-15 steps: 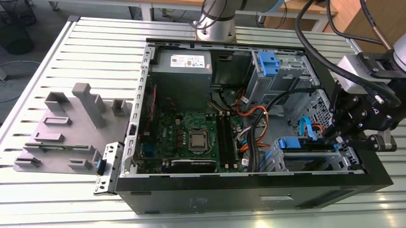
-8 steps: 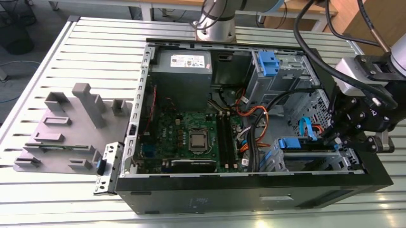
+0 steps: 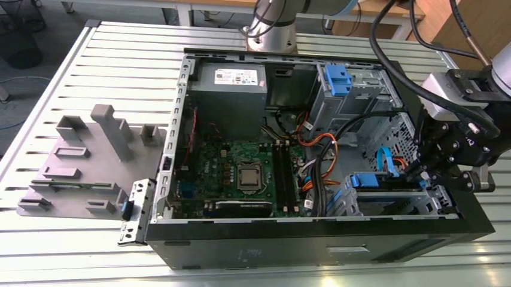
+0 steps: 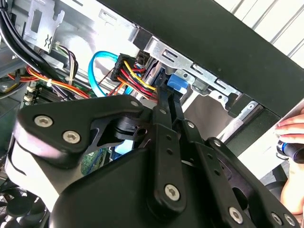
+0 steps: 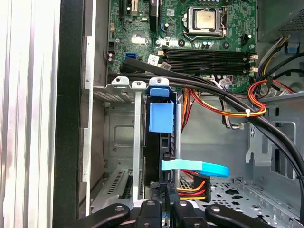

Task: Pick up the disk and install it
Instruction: 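Insert the second disk wire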

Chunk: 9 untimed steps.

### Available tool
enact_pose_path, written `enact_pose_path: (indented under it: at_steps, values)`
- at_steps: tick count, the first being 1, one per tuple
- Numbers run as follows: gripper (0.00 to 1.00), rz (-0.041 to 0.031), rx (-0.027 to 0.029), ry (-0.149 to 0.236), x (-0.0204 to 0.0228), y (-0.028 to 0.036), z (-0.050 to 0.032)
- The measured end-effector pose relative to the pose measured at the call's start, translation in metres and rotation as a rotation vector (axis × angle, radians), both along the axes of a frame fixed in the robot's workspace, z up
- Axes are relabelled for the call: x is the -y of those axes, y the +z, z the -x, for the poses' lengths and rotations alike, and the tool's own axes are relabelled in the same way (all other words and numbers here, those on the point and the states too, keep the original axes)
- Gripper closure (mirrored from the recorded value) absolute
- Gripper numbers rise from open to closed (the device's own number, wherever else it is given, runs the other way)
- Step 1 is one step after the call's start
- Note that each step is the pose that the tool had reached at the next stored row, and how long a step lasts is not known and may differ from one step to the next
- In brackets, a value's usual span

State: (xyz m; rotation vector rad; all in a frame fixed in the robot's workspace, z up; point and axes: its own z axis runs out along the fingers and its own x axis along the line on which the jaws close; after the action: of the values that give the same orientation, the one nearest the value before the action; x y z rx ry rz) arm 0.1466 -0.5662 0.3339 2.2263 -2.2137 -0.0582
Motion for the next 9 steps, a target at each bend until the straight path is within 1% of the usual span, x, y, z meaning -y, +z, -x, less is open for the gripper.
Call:
enact_pose_path:
  at_steps: [6,9]
  values:
    - [0.84,-0.0003,-0.0001,0.000,0.0000,0.0001,0.0000]
    - [0.84,-0.0003,-0.0001,0.000,0.0000,0.0029,0.0000]
